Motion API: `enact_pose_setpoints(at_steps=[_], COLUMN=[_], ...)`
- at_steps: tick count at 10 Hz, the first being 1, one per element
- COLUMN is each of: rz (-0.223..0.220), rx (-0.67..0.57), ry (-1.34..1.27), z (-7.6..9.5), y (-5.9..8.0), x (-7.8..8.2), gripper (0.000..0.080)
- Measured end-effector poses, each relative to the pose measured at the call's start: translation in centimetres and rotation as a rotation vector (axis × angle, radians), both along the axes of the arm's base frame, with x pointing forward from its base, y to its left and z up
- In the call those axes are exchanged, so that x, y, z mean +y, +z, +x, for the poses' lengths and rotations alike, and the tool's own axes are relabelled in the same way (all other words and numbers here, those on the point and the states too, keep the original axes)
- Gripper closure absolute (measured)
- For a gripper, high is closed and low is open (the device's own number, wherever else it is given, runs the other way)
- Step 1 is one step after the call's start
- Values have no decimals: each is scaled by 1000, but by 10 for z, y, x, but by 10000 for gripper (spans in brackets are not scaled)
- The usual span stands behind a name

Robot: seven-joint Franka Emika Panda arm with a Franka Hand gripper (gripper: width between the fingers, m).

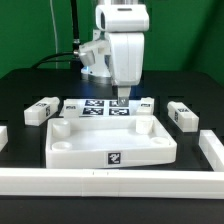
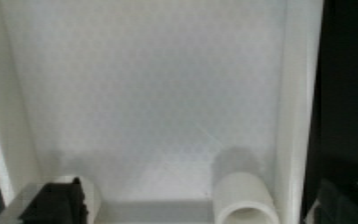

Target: Assemble desk

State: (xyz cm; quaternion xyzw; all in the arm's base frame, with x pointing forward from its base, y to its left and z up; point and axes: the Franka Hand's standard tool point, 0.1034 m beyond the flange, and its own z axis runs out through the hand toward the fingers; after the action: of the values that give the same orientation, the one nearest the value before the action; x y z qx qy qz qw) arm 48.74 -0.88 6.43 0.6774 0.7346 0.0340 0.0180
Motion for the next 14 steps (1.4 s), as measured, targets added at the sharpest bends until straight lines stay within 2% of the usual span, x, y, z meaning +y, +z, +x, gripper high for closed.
enact_pose_setpoints(at_steps=[3,6,8,10,11,12,13,14], rz=[12,21,24,24,24,24,24,24], rx=[53,92,112,121,121,122,122,122], ry=[-24,-57,-60,-82,-82,-82,-82,-82], z=[-16,-29,-34,-36,-36,-36,-36,-36], y=[-29,-49,-58,-59,-59,-59,-59,-59], x=[-1,1,1,1,1,1,1,1], gripper=[150,150,150,150,264,417,417,601])
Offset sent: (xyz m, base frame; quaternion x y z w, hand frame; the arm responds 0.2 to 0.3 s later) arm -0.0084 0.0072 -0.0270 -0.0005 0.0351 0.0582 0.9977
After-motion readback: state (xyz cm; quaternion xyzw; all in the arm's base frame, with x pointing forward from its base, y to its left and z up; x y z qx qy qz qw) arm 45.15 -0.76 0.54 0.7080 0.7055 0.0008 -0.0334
